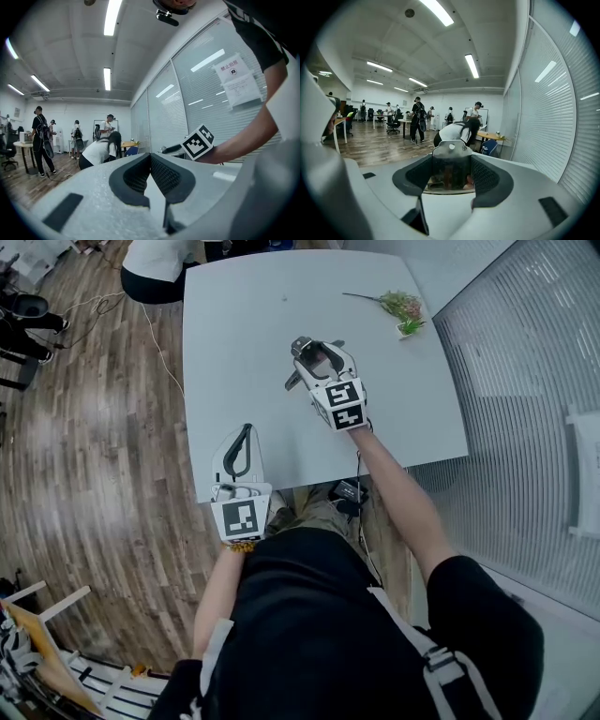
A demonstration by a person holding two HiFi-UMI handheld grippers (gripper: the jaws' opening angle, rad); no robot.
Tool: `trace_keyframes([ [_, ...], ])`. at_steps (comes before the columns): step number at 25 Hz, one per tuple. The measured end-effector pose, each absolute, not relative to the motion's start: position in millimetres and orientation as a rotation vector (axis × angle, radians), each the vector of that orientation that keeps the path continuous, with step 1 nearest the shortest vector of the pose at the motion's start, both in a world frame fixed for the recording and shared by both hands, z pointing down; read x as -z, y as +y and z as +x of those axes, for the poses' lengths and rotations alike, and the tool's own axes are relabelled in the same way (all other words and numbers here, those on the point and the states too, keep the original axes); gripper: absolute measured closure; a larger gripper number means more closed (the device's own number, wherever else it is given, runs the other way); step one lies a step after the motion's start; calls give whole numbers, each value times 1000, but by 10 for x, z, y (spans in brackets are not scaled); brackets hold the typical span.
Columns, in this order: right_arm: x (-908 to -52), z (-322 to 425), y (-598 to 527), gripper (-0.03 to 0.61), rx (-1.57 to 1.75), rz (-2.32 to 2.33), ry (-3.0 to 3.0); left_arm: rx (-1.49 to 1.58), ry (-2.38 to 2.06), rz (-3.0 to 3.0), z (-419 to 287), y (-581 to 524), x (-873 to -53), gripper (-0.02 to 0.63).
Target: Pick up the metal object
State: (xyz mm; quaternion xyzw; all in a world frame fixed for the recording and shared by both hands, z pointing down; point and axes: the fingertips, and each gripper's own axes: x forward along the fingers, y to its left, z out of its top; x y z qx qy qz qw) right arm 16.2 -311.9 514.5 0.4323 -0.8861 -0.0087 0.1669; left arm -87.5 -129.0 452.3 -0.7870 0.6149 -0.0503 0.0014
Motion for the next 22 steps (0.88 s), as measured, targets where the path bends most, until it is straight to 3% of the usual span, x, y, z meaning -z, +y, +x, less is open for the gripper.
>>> trace_keyframes([
  [22,-4158,92,-2271,319,112,1431,-2661,63,1830,-2492,-884,-1354,-4288,609],
])
